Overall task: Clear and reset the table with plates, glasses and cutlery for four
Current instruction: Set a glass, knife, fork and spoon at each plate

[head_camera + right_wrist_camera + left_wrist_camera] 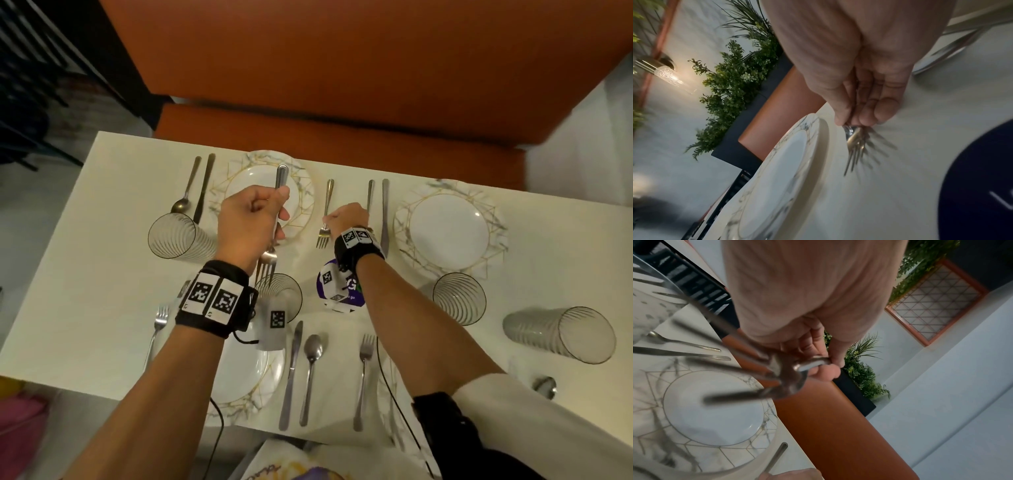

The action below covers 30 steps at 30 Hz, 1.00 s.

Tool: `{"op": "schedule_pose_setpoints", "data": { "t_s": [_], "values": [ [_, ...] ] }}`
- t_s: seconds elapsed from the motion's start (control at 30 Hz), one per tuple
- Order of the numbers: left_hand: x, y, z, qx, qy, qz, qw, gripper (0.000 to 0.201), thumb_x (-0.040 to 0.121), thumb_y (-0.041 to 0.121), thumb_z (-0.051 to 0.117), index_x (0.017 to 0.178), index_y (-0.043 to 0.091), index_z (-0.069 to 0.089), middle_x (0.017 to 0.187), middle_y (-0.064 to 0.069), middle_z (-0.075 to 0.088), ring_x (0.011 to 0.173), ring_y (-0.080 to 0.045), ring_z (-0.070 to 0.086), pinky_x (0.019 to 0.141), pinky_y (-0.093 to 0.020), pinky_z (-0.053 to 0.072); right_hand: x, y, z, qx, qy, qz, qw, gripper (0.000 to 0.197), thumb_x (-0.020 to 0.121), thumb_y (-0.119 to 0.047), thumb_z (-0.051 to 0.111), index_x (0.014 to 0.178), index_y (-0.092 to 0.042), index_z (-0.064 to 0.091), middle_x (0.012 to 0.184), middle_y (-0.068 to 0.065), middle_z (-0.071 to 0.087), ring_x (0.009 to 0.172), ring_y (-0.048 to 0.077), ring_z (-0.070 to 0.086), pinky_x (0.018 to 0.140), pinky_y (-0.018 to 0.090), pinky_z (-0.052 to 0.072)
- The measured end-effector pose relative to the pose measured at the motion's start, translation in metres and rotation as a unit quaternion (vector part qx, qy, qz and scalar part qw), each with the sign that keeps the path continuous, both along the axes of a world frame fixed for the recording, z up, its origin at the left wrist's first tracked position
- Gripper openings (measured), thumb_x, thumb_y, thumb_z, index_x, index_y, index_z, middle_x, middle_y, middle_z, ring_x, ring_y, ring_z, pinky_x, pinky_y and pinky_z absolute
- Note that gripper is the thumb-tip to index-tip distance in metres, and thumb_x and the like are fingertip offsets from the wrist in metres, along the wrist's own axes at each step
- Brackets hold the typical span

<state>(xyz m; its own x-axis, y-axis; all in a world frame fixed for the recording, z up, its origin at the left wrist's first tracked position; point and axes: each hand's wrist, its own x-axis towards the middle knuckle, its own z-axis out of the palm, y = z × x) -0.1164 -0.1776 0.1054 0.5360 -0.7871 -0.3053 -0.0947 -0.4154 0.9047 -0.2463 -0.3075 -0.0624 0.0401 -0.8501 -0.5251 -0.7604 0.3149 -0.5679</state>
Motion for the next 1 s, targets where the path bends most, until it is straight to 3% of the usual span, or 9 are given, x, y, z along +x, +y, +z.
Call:
{"op": "schedule_pose_setpoints", "data": {
  "t_s": [0.2, 0.3, 0.4, 0.57, 0.67, 0.73, 0.8, 0.87, 1.0],
  "values": [
    [0.002, -0.003, 0.001, -0.002, 0.005, -0.003, 1.0, 0.022, 0.099, 0.036, 0.07, 0.096, 0.014, 0.071, 0.075, 0.0, 0.073, 0.048, -0.014, 0.058, 0.043, -0.023, 0.045, 0.008, -0.011, -0.002, -0.004, 0.012, 0.002, 1.0, 0.021, 0.086, -0.027, 0.079, 0.09, -0.007, 0.078, 0.075, 0.003, 0.07, 0.064, 0.015, 0.063, 0.064, 0.023, 0.051],
    [0.005, -0.003, 0.001, -0.005, 0.001, -0.002, 1.0, 0.023, 0.098, 0.036, 0.071, 0.098, 0.013, 0.071, 0.075, 0.0, 0.073, 0.049, -0.014, 0.059, 0.044, -0.023, 0.045, 0.01, -0.015, -0.004, -0.001, 0.017, 0.0, 1.0, 0.025, 0.084, -0.029, 0.081, 0.095, -0.007, 0.078, 0.088, 0.007, 0.077, 0.069, 0.017, 0.065, 0.069, 0.024, 0.054],
    [0.006, -0.003, 0.0, -0.008, 0.003, -0.002, 1.0, 0.024, 0.098, 0.037, 0.071, 0.099, 0.013, 0.072, 0.076, 0.0, 0.074, 0.05, -0.014, 0.06, 0.048, -0.025, 0.048, 0.01, -0.016, -0.004, 0.005, 0.02, -0.004, 1.0, 0.028, 0.083, -0.029, 0.082, 0.098, -0.006, 0.078, 0.091, 0.007, 0.076, 0.072, 0.018, 0.065, 0.071, 0.024, 0.054],
    [0.005, -0.002, 0.0, -0.013, -0.006, 0.001, 1.0, 0.026, 0.095, 0.039, 0.074, 0.097, 0.013, 0.073, 0.081, 0.0, 0.072, 0.062, -0.016, 0.065, 0.057, -0.034, 0.058, 0.006, -0.008, 0.005, -0.017, 0.032, -0.002, 0.999, 0.031, 0.09, -0.037, 0.073, 0.083, -0.006, 0.073, 0.072, 0.003, 0.069, 0.058, 0.014, 0.062, 0.057, 0.022, 0.048],
    [0.001, -0.001, 0.004, -0.025, -0.009, 0.005, 1.0, 0.023, 0.095, 0.037, 0.075, 0.092, 0.015, 0.072, 0.072, 0.006, 0.062, 0.058, -0.004, 0.06, 0.053, -0.025, 0.056, -0.002, 0.002, 0.023, -0.057, 0.03, 0.025, 0.998, 0.034, 0.096, -0.03, 0.058, 0.076, -0.006, 0.07, 0.069, 0.003, 0.067, 0.055, 0.013, 0.054, 0.065, 0.024, 0.042],
    [-0.004, 0.0, 0.009, -0.033, -0.002, 0.003, 0.999, 0.024, 0.094, 0.037, 0.076, 0.093, 0.014, 0.073, 0.068, 0.007, 0.06, 0.058, -0.005, 0.059, 0.055, -0.024, 0.057, -0.009, 0.013, 0.043, -0.105, 0.001, 0.054, 0.993, 0.031, 0.095, -0.025, 0.052, 0.079, -0.01, 0.074, 0.076, 0.003, 0.07, 0.063, 0.016, 0.056, 0.07, 0.024, 0.04],
    [-0.012, 0.002, 0.014, -0.048, 0.014, -0.003, 0.999, 0.025, 0.093, 0.037, 0.077, 0.095, 0.013, 0.073, 0.072, 0.002, 0.063, 0.064, -0.014, 0.063, 0.059, -0.033, 0.059, -0.017, 0.028, 0.067, -0.147, -0.067, 0.058, 0.985, 0.031, 0.094, -0.027, 0.052, 0.083, -0.012, 0.077, 0.082, 0.001, 0.075, 0.074, 0.019, 0.065, 0.072, 0.028, 0.05],
    [-0.022, 0.005, 0.019, -0.064, 0.006, -0.018, 0.998, 0.023, 0.092, 0.039, 0.077, 0.093, 0.016, 0.074, 0.077, -0.001, 0.068, 0.065, -0.016, 0.064, 0.058, -0.033, 0.057, -0.028, 0.047, 0.091, -0.174, -0.156, 0.037, 0.972, 0.025, 0.095, -0.023, 0.058, 0.086, -0.012, 0.078, 0.079, 0.0, 0.076, 0.075, 0.016, 0.07, 0.076, 0.035, 0.058],
    [-0.047, 0.019, 0.03, -0.108, -0.018, -0.045, 0.993, 0.027, 0.092, 0.044, 0.077, 0.094, 0.017, 0.074, 0.079, -0.001, 0.071, 0.059, -0.012, 0.064, 0.05, -0.02, 0.046, -0.061, 0.095, 0.149, -0.195, -0.254, 0.025, 0.947, 0.019, 0.1, -0.019, 0.059, 0.1, -0.01, 0.076, 0.08, -0.001, 0.075, 0.06, -0.002, 0.064, 0.061, 0.017, 0.052]
  ]
}}
